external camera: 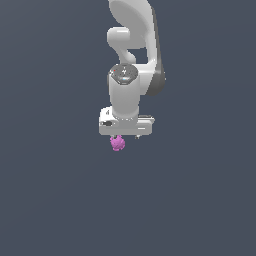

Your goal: Pick up the object and move it to a goal position.

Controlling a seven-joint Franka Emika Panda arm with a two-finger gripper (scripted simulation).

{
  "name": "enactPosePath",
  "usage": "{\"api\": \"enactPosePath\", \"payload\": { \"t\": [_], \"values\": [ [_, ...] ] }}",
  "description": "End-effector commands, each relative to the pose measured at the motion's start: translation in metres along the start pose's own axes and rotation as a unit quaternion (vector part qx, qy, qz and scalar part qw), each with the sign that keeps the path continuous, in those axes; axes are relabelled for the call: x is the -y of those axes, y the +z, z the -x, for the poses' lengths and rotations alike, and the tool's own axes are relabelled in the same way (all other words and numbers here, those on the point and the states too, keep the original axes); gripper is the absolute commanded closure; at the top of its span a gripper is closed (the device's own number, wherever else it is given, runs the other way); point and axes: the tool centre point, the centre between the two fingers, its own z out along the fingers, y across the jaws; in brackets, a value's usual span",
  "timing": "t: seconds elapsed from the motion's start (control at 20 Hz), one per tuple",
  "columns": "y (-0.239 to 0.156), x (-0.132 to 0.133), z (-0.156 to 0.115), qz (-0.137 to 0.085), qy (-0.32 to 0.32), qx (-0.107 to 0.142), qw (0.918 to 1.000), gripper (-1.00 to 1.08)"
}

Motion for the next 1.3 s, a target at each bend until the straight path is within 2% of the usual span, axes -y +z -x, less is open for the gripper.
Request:
{"api": "enactPosePath", "payload": {
  "t": [0.0,0.55,0.9,1.25],
  "values": [
    [0.0,0.0,0.0,0.0,0.0,0.0,1.0,-0.92],
    [-0.017,-0.016,-0.006,0.013,-0.009,-0.007,0.9998,-0.92],
    [-0.01,-0.018,-0.003,0.012,-0.023,-0.007,0.9996,-0.92],
    [0.007,-0.025,0.006,0.01,-0.065,-0.006,0.9978,-0.92]
  ]
}}
